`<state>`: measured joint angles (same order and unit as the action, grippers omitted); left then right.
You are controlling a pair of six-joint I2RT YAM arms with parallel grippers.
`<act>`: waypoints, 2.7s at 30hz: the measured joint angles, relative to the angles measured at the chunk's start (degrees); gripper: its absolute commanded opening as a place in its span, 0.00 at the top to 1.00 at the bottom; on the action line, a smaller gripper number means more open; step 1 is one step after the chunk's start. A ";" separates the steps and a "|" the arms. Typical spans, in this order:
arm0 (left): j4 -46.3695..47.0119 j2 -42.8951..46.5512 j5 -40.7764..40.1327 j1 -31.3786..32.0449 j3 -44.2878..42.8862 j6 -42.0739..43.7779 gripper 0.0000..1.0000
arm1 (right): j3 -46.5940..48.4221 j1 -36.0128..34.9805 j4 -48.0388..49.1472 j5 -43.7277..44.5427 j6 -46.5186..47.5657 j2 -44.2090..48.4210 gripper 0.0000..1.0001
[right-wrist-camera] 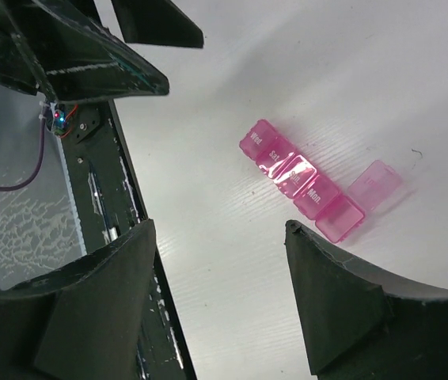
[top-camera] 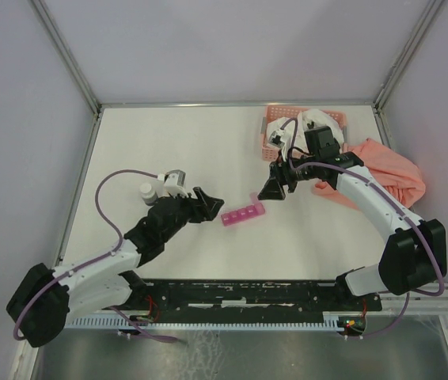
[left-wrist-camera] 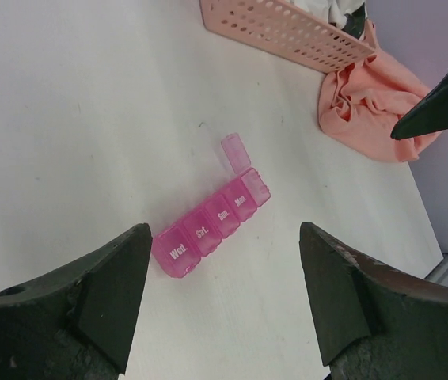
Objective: Sort the pills into containers
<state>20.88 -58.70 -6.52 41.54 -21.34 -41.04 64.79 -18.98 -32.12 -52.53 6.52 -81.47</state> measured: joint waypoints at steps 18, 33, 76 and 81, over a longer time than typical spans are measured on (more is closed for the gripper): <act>-12.50 2.62 -16.11 -2.95 -6.45 19.71 0.08 | 0.00 0.02 -2.95 -0.07 6.51 4.20 0.25; -18.60 -6.86 -15.87 -14.73 -16.39 21.73 0.10 | 0.00 0.02 -3.23 0.09 7.87 4.28 0.25; -25.14 -23.71 -17.31 -19.71 -25.97 25.16 0.45 | 0.00 0.02 -3.54 0.09 7.89 4.28 0.25; -25.24 -24.20 -16.83 -19.71 -26.23 25.16 0.71 | 0.00 0.02 -3.54 0.09 7.89 4.28 0.25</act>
<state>-4.36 -82.89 -23.35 21.82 -47.57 -15.88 64.79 -18.96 -35.66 -52.45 14.41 -77.19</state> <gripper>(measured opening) 0.501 0.751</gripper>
